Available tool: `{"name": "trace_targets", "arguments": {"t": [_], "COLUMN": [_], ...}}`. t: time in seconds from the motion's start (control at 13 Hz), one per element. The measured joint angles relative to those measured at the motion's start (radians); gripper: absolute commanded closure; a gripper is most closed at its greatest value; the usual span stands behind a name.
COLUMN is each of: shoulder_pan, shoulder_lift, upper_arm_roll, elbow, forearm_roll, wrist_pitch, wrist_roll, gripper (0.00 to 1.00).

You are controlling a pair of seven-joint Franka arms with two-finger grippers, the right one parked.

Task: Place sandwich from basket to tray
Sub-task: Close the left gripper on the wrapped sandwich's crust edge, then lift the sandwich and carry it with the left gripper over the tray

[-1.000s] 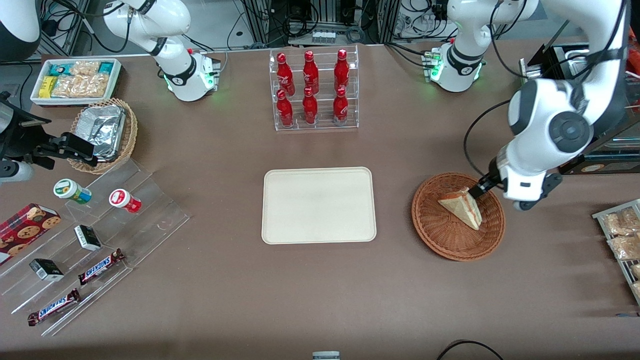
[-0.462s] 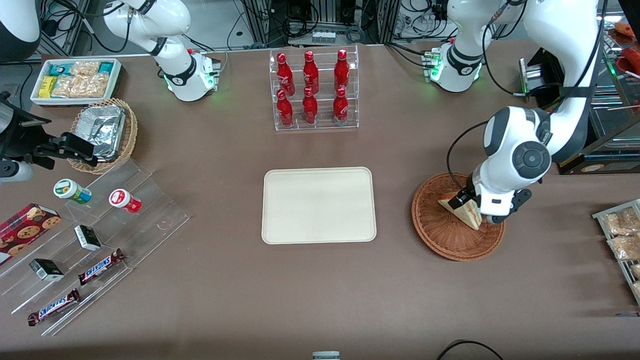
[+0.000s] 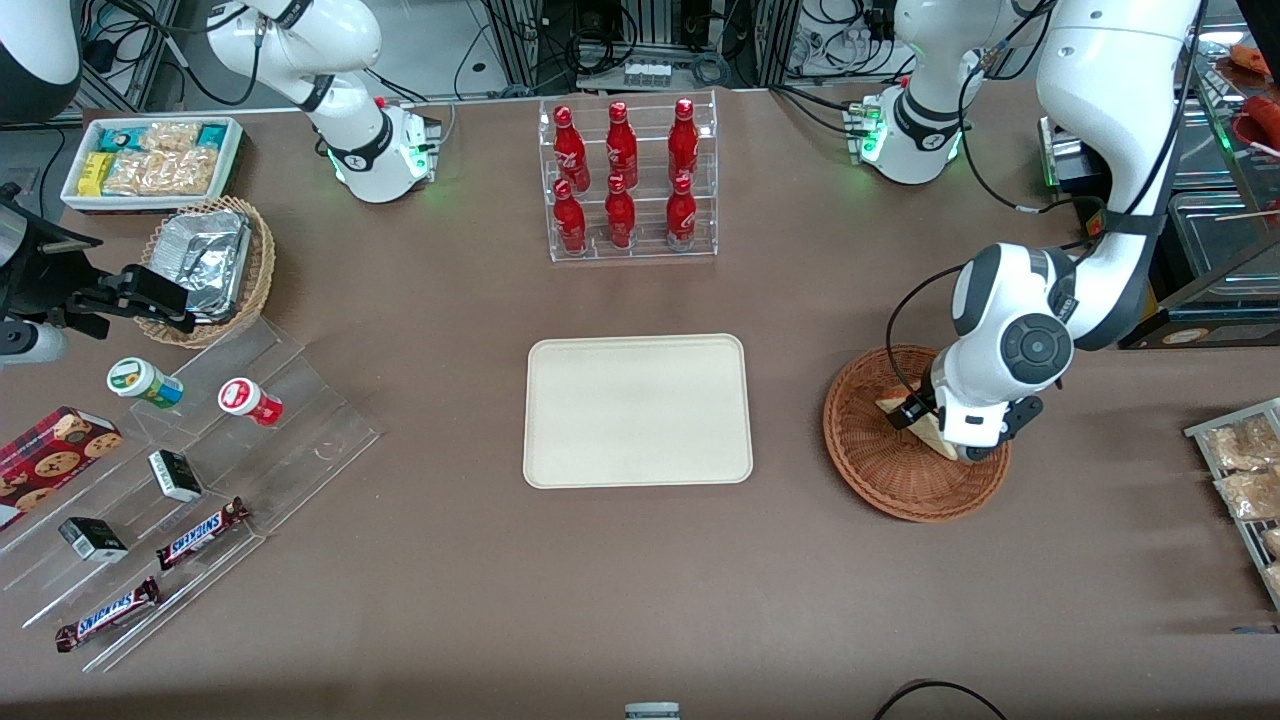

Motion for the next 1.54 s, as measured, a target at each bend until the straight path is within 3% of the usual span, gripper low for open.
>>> {"name": "trace_targets", "arguments": {"t": [0.08,0.23,0.85,1.31,1.54], "shoulder_pan": [0.001,0.001,0.002,0.001,-0.004], "shoulder_lift": [0.003,0.003,-0.036,-0.12,-0.117], "upper_arm_roll": [0.0,0.0,0.0,-0.006,-0.067], "elbow": [0.0,0.0,0.011,0.094,0.115], "forearm_roll": [0.0,0.001,0.012,0.013,0.012], "wrist_pitch": [0.0,0.0,-0.074,-0.254,-0.258], "wrist_roll": [-0.001,-0.004,0.023,0.23,0.296], "gripper": [0.7,0.98,1.0,1.0,1.0]}}
